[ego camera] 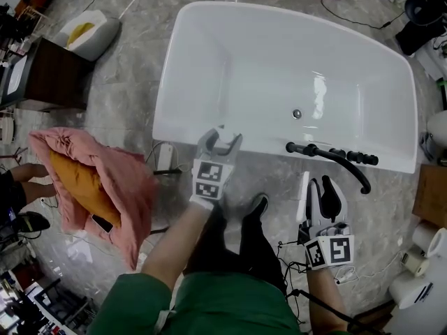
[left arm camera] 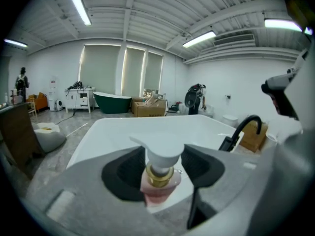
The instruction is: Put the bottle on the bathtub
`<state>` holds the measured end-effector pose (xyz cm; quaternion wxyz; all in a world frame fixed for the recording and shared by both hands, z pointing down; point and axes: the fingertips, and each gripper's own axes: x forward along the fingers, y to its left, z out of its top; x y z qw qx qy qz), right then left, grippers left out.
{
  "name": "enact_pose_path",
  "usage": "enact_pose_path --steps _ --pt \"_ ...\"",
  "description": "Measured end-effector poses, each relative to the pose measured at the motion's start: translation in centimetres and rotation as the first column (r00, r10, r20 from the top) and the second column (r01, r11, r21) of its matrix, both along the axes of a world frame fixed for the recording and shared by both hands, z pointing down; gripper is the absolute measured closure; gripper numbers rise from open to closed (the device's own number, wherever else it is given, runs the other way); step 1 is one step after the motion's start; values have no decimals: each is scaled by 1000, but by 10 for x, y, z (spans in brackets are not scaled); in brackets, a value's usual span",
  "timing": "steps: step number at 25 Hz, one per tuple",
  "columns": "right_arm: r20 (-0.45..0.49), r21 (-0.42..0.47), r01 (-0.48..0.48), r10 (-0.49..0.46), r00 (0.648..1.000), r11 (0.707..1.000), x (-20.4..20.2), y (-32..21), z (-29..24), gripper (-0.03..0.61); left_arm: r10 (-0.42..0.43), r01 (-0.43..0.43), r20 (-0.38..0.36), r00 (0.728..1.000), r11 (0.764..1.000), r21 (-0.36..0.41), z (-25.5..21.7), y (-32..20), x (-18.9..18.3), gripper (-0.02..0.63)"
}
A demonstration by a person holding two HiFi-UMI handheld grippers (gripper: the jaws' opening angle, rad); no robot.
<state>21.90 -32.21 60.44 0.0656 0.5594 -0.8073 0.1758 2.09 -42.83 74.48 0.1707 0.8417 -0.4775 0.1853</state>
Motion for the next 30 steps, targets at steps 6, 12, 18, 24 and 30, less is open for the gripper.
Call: enact_pose_path --steps 6,12,18,24,30 --pt "5 6 2 -2 1000 1000 -4 6 -2 459 -3 3 35 999 1000 -9 4 10 -8 336" --pt "24 23 -10 9 1000 1000 -2 12 -19 459 -44 44 4 999 999 -21 -13 31 -29 336" --pt "24 59 -24 22 999 998 -1 18 -42 459 -26 26 -12 1000 1000 9 -48 60 -40 363" --pt "15 107 -34 32 999 994 -5 21 -73 458 -23 24 -11 1000 994 110 -120 76 -49 388" --pt "-7 150 -66 68 998 986 -13 17 -127 457 -20 23 -18 1000 975 223 -211 84 -69 407"
